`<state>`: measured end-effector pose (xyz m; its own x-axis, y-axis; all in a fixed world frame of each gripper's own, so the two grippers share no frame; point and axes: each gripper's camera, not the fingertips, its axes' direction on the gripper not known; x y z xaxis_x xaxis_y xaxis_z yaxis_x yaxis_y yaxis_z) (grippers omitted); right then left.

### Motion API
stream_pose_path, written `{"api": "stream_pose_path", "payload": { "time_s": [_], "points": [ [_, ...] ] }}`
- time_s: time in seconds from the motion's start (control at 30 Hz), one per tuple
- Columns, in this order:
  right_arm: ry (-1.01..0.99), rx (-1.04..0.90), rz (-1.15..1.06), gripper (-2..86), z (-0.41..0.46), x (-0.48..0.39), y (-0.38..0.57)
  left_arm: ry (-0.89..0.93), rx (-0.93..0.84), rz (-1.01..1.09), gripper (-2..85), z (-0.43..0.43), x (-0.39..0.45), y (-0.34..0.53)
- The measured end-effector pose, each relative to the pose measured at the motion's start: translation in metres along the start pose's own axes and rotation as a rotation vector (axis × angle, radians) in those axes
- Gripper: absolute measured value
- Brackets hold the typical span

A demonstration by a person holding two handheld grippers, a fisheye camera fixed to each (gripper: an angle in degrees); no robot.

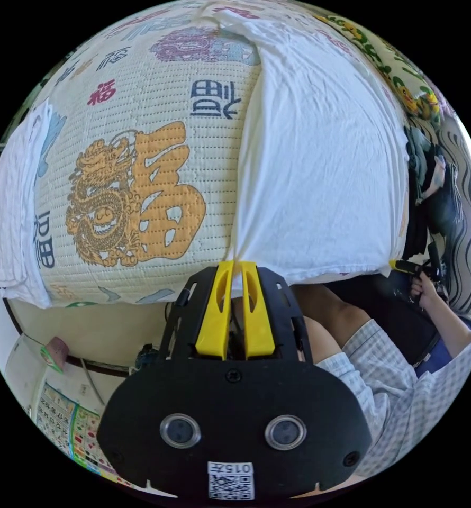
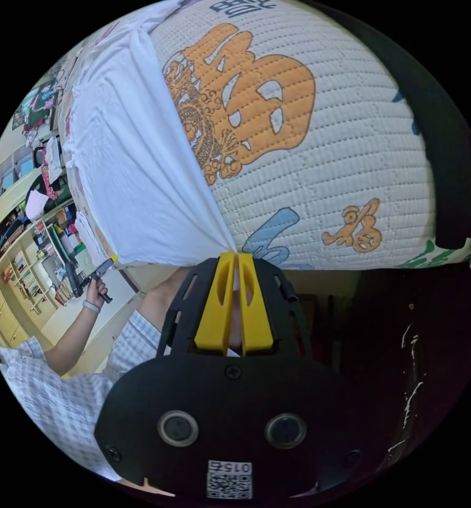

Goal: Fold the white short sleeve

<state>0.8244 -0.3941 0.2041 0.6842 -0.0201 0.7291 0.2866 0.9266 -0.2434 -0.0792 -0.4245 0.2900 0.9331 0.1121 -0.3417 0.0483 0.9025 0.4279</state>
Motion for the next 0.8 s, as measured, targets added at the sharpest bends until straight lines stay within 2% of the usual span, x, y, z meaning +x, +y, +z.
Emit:
{"api": "stream_pose_path", "payload": {
  "time_s": [0.13,0.2,0.27,0.37,0.4,0.5,0.57,0.67,0.8],
  "points": [
    [0.006,-0.034,0.004,4.4,-0.017,0.016,0.030,-0.019,-0.020,-0.020,0.9,0.022,0.022,-0.015],
    [-0.004,-0.054,0.026,5.3,-0.024,0.027,0.045,-0.047,-0.094,0.012,1.1,0.036,0.033,-0.019],
    [0.010,-0.062,0.088,3.9,-0.037,0.041,0.064,-0.112,-0.268,0.036,1.4,0.059,0.045,-0.019],
    [0.037,-0.033,0.096,1.8,-0.061,0.047,0.086,-0.173,-0.361,0.055,2.2,0.070,0.068,-0.024],
    [0.032,-0.016,0.091,1.8,-0.067,0.046,0.090,-0.178,-0.348,0.067,2.4,0.069,0.075,-0.028],
    [0.022,0.113,0.048,1.9,-0.107,0.036,0.102,-0.191,-0.156,0.184,4.8,0.048,0.127,-0.067],
    [0.016,0.238,-0.007,3.0,-0.142,0.022,0.103,-0.158,0.024,0.332,6.0,0.029,0.182,-0.115],
    [-0.005,0.372,-0.074,4.7,-0.182,0.003,0.094,-0.070,0.185,0.538,6.8,0.016,0.264,-0.187],
    [-0.048,0.481,-0.125,5.2,-0.219,-0.012,0.071,-0.013,0.290,0.806,7.2,0.016,0.377,-0.269]
  ]
}}
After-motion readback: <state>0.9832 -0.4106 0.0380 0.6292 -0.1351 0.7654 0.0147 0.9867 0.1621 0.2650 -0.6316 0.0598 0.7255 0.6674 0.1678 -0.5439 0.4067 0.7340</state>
